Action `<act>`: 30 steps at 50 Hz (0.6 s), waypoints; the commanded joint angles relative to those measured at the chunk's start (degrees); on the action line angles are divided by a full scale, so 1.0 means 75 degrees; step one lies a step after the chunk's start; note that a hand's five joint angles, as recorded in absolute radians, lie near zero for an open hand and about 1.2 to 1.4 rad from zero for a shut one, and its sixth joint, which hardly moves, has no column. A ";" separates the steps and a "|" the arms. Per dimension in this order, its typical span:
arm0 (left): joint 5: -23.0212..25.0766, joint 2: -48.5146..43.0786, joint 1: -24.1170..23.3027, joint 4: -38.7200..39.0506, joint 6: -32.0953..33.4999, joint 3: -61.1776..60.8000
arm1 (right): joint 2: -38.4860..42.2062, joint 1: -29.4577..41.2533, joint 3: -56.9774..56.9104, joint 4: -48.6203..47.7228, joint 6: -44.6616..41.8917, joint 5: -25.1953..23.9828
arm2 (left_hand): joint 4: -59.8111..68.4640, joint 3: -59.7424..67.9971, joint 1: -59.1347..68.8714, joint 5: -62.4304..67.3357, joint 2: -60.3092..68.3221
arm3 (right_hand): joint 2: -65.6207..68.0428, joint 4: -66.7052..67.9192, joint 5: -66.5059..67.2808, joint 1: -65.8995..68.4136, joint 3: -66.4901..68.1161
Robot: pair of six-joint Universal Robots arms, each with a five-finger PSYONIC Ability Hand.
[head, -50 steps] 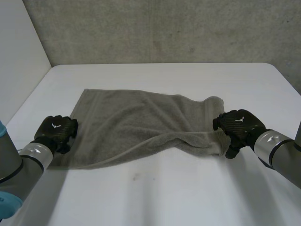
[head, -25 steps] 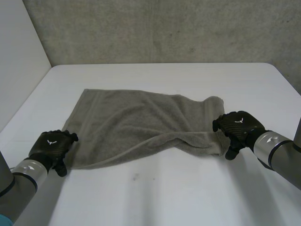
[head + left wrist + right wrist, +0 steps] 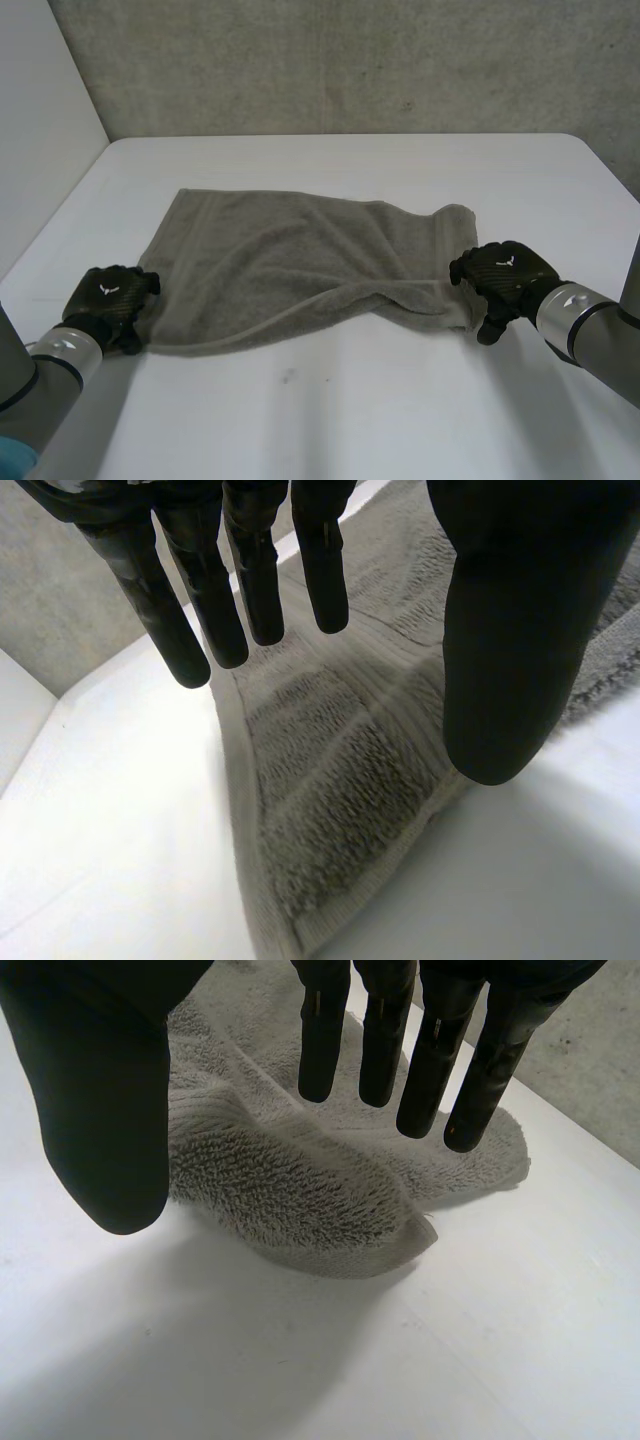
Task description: Fold the towel.
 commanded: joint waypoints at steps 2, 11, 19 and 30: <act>-0.0012 -0.0259 -0.0078 0.0031 -0.0011 0.0291 | 0.0038 0.0003 0.0000 0.0000 0.0000 0.0000 | 0.0536 0.0560 0.0572 0.0561 0.0553 | -0.0005 0.0106 0.0152 0.0401 0.0090; -0.0035 -0.0552 -0.0160 0.0055 -0.0011 0.0548 | 0.0050 0.0003 0.0000 0.0000 0.0000 0.0000 | 0.1740 0.1763 0.1776 0.1764 0.1756 | -0.0005 0.0106 0.0152 0.0401 0.0090; -0.0047 -0.0365 -0.0359 0.0031 -0.0022 0.0432 | 0.0062 0.0003 0.0000 0.0000 0.0000 0.0000 | 0.6221 0.6245 0.6257 0.6245 0.6238 | -0.0005 0.0106 0.0152 0.0401 0.0090; -0.0070 0.0069 -0.0348 0.0020 -0.0034 0.0361 | 0.0039 -0.0055 -0.0140 0.0023 0.0035 0.0047 | 0.6724 0.6747 0.6760 0.6748 0.6740 | -0.0005 0.0106 0.0152 0.0401 0.0090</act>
